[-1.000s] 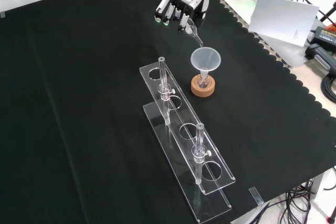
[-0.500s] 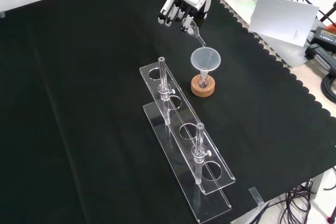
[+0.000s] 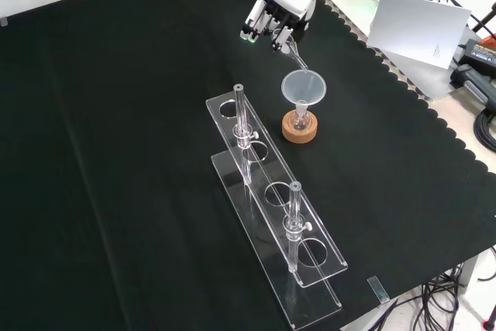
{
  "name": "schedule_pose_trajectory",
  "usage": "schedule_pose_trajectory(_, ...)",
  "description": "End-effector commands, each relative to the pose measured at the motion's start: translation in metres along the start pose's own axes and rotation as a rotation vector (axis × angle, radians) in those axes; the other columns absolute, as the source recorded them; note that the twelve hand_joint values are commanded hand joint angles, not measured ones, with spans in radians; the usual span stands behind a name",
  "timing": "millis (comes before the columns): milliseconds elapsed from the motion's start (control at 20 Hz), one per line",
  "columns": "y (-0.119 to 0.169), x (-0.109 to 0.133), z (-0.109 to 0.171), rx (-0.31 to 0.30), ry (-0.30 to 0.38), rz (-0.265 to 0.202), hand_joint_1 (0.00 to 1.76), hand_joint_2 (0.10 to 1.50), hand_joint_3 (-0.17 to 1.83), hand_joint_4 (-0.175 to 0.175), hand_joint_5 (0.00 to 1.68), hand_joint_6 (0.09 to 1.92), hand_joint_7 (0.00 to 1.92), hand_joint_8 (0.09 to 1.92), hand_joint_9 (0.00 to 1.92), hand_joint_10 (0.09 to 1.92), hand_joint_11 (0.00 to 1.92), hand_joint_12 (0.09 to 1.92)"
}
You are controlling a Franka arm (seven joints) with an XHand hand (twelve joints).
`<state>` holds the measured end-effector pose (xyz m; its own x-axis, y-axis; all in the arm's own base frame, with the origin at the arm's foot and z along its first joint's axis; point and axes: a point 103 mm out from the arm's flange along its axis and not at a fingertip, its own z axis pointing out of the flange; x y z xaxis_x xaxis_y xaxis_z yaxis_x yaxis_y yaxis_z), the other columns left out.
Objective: Pour all the NaCl from the weighing funnel into the round-bottom flask.
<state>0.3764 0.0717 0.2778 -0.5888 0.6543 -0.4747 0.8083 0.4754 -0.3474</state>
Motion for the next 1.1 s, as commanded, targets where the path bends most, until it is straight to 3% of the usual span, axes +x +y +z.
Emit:
schedule_pose_trajectory(50,0.005,0.0,-0.001,-0.005,-0.024,-0.017,1.14,0.7,0.46,0.175,1.54,0.09,1.68,0.09,1.09,0.16,0.0,1.42)
schedule_pose_trajectory(1100,0.026,-0.018,-0.001,0.039,-0.135,-0.074,1.14,0.71,0.44,0.175,1.54,0.09,1.68,0.09,1.09,0.16,0.0,1.41)
